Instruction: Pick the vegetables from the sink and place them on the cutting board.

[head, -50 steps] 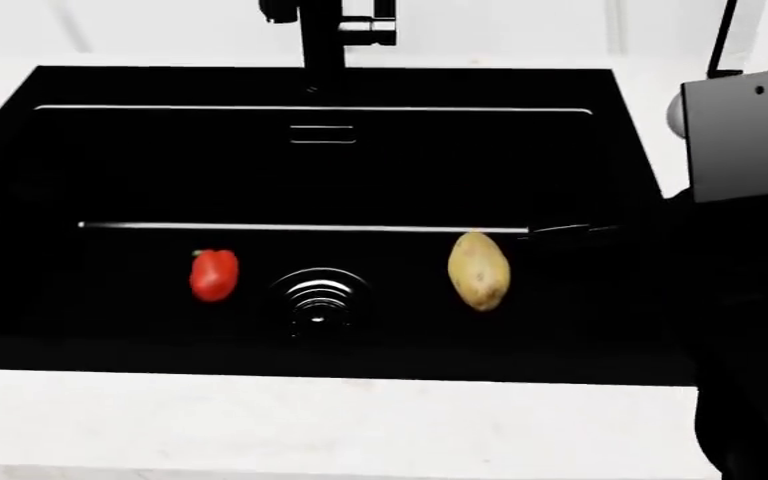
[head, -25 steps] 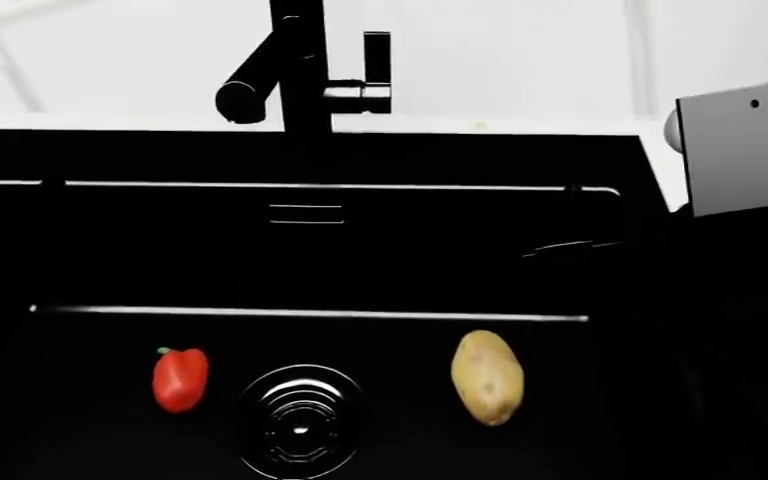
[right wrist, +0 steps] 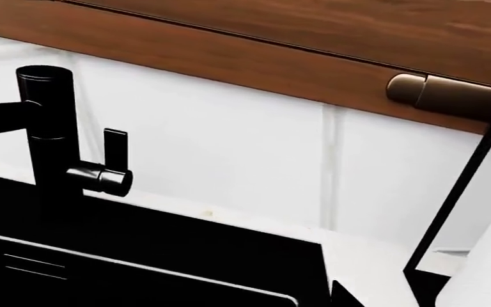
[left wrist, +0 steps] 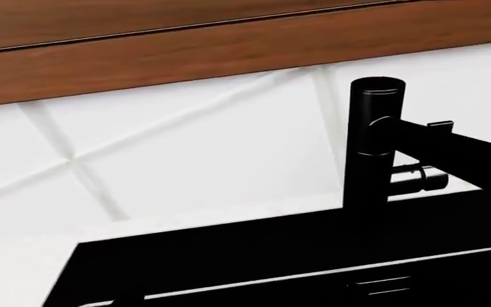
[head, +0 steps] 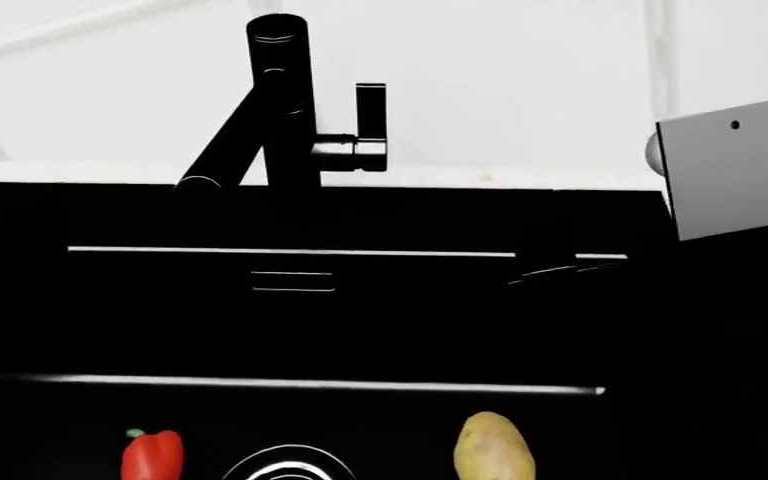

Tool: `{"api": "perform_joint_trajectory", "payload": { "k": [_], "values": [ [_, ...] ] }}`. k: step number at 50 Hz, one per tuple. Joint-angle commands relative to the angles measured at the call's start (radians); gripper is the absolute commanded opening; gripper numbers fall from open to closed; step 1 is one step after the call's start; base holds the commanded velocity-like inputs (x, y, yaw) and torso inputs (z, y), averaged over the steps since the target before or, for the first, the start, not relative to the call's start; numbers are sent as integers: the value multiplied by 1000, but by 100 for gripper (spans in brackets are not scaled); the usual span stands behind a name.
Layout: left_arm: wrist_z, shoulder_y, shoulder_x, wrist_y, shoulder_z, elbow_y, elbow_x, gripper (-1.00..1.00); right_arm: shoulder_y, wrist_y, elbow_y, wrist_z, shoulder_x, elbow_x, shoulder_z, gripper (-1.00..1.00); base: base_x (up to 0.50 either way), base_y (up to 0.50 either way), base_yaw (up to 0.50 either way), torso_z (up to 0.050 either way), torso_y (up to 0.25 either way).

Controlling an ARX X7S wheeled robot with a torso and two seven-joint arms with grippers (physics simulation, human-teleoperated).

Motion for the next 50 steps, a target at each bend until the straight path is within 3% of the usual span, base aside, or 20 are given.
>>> {"api": "perform_joint_trajectory", "payload": {
  "k": [1, 5, 8, 27, 37, 50],
  "values": [
    [-3, 25, -1, -14, -12, 17, -17, 100, 5, 154, -39, 7, -33, 72, 35, 100, 0, 0, 0, 0, 0],
    [-9, 44, 13, -31, -14, 30, -31, 100, -28, 163, 11, 261, 14, 415, -17, 100, 0, 0, 0, 0, 0],
    [-7, 74, 14, -25, -13, 33, -34, 100, -43, 157, 31, 307, 10, 459, -12, 100, 0, 0, 0, 0, 0],
    [4, 216, 45, 21, 59, 6, -35, 100, -165, -35, 205, 262, 26, 343, -192, 100, 0, 0, 0, 0, 0],
    [5, 236, 40, 21, 56, 9, -44, 100, -117, -101, 368, 217, -3, 266, -303, 100, 0, 0, 0, 0, 0],
    [-3, 232, 23, -16, 15, 56, -78, 100, 27, -269, 752, 75, -89, 123, -482, 100, 0, 0, 0, 0, 0]
  ]
}}
